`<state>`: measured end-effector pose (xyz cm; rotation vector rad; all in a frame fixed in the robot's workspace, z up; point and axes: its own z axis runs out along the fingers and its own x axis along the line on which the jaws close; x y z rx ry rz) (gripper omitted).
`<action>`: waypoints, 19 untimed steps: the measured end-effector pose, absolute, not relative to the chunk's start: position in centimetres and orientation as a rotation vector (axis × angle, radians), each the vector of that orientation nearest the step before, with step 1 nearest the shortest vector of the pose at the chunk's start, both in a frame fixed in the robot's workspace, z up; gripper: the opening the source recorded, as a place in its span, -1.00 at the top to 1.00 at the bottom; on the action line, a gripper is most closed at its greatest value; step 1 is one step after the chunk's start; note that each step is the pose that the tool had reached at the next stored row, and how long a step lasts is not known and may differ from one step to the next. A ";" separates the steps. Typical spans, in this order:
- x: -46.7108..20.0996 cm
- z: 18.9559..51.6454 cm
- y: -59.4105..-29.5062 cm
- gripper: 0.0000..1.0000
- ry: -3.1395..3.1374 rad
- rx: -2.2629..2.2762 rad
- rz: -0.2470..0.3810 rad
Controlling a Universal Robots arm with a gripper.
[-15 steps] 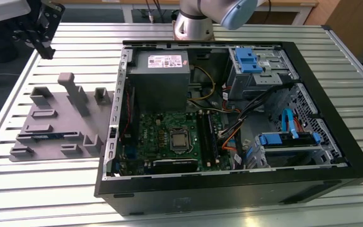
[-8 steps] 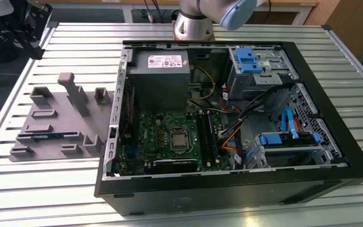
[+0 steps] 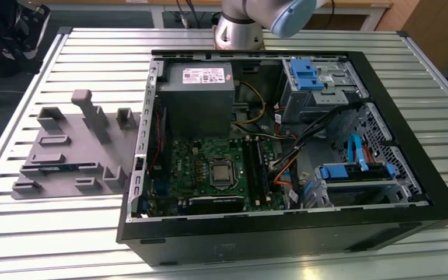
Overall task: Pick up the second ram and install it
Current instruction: 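Reach for the second ram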
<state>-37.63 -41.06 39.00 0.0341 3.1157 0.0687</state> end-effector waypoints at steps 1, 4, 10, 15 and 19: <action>-37.8 39.0 -41.1 0.79 3.116 0.034 0.069; -38.5 39.0 -41.1 0.79 3.116 0.034 0.069; -39.7 39.0 -41.1 0.79 3.116 0.034 0.069; -39.9 39.0 -41.1 0.79 3.116 0.034 0.069; -39.9 39.0 -41.1 0.79 3.116 0.034 0.069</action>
